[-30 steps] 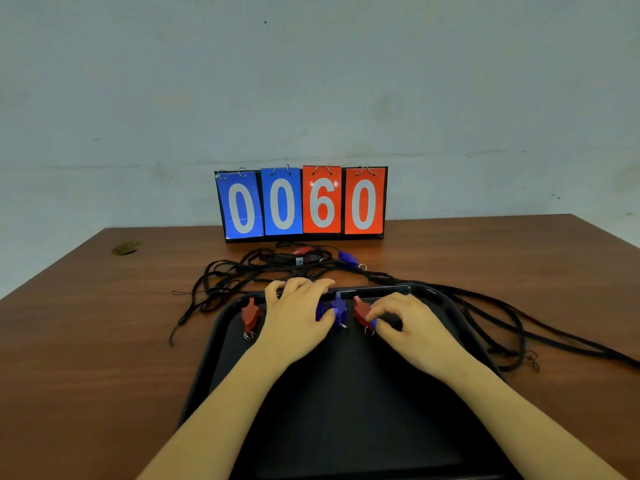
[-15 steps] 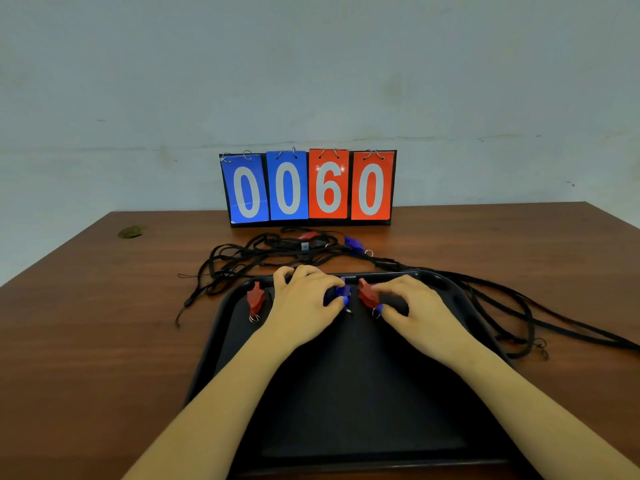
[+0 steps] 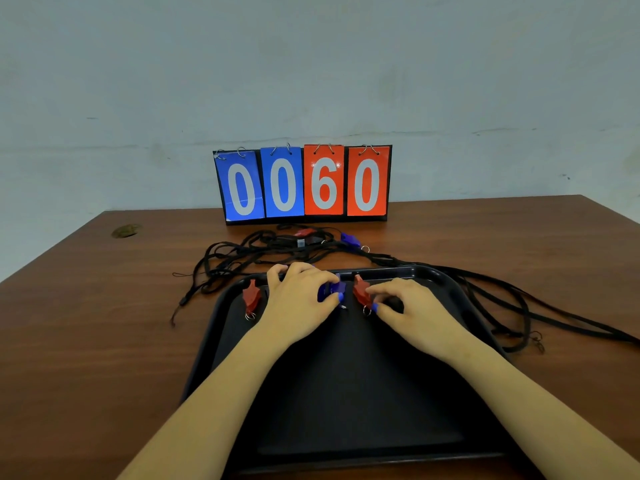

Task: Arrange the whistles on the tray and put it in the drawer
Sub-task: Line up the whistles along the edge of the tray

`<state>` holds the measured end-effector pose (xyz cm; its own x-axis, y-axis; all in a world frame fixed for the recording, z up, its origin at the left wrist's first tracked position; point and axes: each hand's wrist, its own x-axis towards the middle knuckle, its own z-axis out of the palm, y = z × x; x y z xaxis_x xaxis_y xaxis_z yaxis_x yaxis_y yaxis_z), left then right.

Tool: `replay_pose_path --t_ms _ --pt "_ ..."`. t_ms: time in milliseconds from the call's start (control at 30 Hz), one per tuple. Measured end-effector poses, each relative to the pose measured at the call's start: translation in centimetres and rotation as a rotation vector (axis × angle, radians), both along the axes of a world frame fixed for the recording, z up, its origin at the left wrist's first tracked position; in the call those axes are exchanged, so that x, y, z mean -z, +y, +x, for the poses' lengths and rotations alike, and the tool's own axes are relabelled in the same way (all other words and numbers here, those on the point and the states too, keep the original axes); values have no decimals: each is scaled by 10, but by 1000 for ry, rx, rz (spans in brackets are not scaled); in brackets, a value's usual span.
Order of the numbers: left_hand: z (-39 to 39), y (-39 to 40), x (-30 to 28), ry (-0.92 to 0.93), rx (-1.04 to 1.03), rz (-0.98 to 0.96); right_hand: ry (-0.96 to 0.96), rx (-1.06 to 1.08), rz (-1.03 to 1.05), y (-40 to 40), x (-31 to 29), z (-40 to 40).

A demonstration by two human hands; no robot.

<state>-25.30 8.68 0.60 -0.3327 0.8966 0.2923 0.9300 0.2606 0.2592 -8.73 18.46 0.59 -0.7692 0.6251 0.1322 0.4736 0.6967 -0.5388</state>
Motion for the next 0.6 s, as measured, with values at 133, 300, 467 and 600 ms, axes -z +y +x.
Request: replay_pose_path --t_ms 133,300,467,600 --pt "0 -1 1 -13 1 12 -22 -38 20 0 2 -1" --pt "1 -2 0 -13 8 18 -45 -73 53 -1 2 -1" --pt "-1 -1 1 -20 8 47 -85 -90 71 -1 1 -2" --pt "-1 -1 1 -16 -2 59 -103 -102 91 -2 2 -2"
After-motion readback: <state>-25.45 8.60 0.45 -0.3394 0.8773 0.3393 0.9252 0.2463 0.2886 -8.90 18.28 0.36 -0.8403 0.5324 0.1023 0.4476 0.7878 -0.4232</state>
